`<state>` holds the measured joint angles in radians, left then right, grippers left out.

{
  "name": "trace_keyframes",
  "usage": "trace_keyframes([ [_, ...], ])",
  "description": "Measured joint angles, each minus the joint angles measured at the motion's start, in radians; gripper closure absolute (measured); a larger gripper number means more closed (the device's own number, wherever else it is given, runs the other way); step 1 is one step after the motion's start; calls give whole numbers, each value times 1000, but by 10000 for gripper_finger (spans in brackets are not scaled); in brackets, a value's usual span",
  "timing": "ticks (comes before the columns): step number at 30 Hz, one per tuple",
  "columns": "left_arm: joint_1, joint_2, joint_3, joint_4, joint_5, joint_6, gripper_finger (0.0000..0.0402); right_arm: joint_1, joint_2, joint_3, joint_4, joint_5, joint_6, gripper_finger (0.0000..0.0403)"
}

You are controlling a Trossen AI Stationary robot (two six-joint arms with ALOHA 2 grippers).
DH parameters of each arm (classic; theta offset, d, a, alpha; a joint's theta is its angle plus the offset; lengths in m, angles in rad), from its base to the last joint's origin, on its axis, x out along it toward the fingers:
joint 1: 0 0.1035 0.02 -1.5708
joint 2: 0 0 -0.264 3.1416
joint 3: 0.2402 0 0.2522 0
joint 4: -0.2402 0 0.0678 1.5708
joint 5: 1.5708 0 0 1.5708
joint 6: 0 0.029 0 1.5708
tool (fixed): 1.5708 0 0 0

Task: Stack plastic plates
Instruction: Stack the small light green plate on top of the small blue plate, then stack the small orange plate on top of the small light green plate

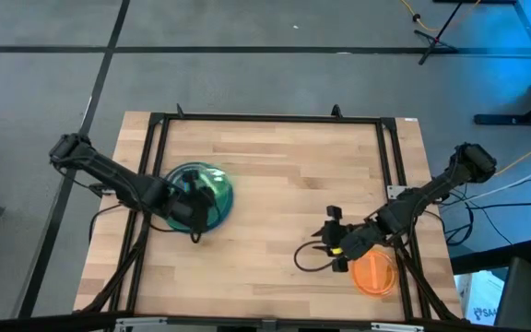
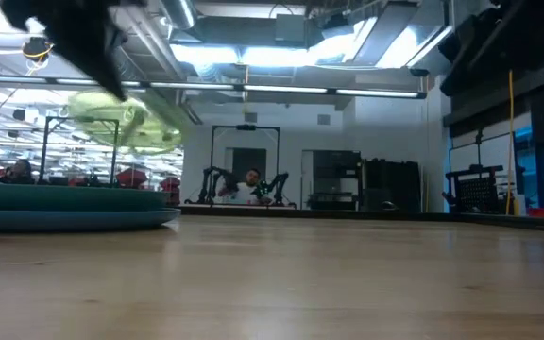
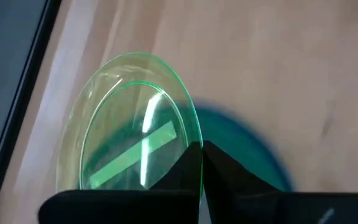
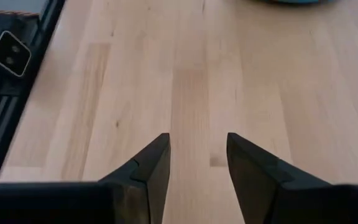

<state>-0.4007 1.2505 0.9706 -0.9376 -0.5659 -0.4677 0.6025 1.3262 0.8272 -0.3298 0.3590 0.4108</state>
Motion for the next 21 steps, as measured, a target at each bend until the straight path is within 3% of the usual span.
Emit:
trace_keyframes([
  [5, -15, -18, -70, -133, -3, -185, 400, 0, 0, 0, -41, 0, 72, 253],
  [13, -15, -12, -238, -7, 80, -222, 393, -16, 0, 0, -18, 23, 99, 253],
  [18, 0, -13, -271, 12, 103, -273, 350, -16, 0, 0, -61, 21, 117, 253],
  [21, -2, -13, -270, 14, 135, -282, 316, -13, 0, 0, -150, -24, 241, 253],
])
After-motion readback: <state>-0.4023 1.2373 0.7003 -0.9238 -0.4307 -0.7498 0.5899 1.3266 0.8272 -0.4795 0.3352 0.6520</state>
